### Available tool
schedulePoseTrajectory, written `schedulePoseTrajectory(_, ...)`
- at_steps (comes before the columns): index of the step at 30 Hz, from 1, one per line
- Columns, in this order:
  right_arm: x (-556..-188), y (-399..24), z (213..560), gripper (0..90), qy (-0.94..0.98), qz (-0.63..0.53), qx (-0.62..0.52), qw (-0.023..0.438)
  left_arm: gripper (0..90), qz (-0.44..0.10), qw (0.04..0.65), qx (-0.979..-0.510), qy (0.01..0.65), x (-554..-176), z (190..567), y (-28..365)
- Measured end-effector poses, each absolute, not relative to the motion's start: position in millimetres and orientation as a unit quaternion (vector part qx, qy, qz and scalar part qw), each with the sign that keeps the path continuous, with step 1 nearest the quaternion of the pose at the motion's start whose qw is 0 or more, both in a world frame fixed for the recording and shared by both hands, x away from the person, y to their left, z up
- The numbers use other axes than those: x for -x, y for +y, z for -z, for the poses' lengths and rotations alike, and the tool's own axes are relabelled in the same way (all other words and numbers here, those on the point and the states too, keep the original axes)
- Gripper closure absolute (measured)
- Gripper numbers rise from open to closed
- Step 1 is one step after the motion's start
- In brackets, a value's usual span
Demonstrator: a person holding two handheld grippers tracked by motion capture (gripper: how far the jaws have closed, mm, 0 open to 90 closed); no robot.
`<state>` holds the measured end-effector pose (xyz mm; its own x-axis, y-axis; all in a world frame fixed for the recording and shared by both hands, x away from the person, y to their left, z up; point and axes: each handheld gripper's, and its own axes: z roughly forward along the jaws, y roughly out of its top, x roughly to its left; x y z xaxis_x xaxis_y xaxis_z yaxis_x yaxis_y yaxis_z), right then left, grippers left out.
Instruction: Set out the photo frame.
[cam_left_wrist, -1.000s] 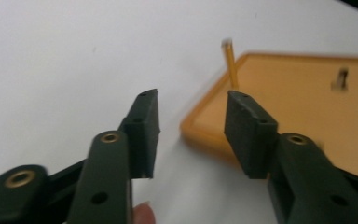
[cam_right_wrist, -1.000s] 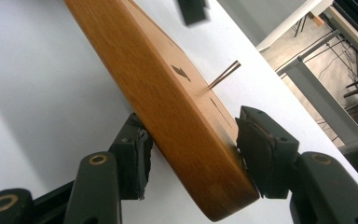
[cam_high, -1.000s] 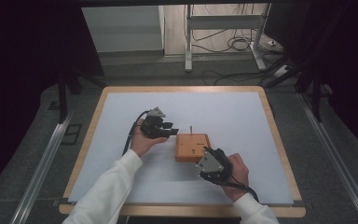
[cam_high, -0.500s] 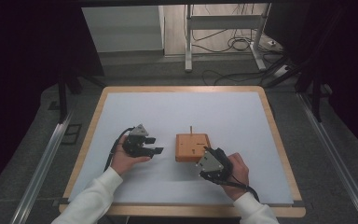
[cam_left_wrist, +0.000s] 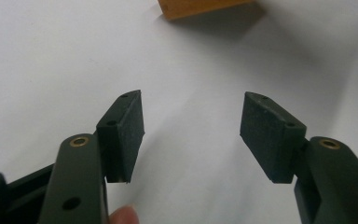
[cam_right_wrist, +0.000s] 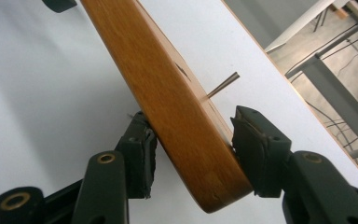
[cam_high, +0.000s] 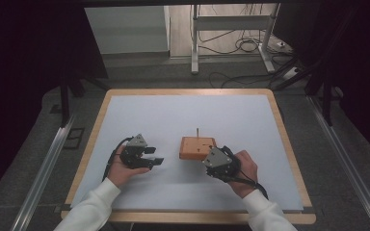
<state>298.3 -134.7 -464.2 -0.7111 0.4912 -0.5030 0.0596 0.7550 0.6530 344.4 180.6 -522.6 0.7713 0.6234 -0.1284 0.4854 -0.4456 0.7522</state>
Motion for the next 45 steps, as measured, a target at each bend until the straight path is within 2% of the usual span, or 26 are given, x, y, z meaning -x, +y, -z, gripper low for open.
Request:
schedulePoseTrajectory(10,-310.5,-130.1,451.9,56.1,0.878,-0.314,-0.155,0.327,38.9,-0.081,0.412,-0.844,0.335,-343.9,524.6,185.6)
schedulePoseTrajectory(32,-331.0,-120.8,429.2,69.1,0.870,-0.319,-0.152,0.343,38.9,-0.076,0.416,-0.838,0.344,-347.3,528.8,192.0)
schedulePoseTrajectory(45,-299.5,-120.2,416.2,69.7,0.887,-0.340,-0.117,0.289,38.8,-0.073,0.417,-0.837,0.347,-346.4,527.4,191.3)
